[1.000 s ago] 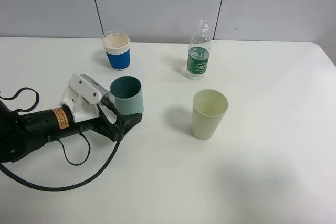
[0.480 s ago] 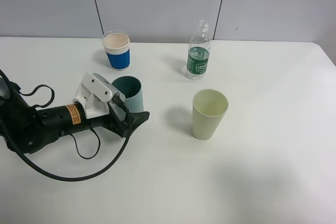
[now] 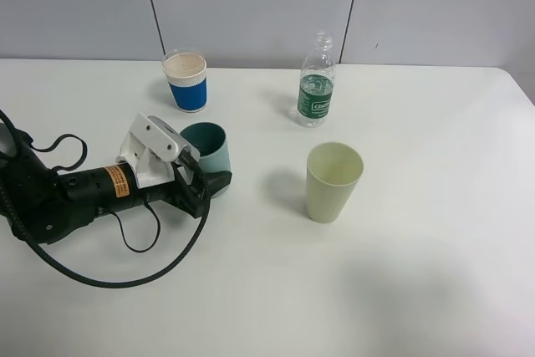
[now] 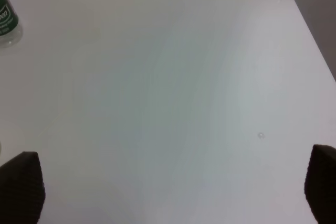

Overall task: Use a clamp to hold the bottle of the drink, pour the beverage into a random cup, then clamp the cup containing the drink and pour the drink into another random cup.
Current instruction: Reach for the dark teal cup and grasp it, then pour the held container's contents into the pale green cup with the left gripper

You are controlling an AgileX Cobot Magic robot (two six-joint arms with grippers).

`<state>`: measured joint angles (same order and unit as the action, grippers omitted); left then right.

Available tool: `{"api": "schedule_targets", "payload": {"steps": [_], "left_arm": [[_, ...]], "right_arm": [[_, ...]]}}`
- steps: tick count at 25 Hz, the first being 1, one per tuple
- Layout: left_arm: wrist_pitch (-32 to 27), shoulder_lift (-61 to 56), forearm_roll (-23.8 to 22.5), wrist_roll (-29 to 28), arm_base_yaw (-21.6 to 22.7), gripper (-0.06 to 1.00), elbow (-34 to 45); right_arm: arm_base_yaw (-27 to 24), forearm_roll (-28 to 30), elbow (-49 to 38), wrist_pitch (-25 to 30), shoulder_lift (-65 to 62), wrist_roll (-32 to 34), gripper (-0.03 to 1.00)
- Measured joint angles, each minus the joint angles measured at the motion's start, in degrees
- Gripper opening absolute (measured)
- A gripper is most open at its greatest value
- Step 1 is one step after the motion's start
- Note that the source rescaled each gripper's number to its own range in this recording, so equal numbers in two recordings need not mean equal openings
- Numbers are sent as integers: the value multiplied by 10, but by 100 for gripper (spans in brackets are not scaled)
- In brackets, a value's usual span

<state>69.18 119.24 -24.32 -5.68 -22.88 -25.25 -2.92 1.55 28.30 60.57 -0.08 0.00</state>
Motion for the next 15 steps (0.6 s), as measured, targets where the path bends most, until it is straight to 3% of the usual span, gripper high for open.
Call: {"api": "schedule_targets", "payload": {"steps": [10,15], "left_arm": [[-30,-65,34,-1,-1,1,0],[-119,-131,135,8,-26,1,1]], "right_arm": [[0,0,0,0,0,0,99],[0,0,0,0,0,0,99]]}}
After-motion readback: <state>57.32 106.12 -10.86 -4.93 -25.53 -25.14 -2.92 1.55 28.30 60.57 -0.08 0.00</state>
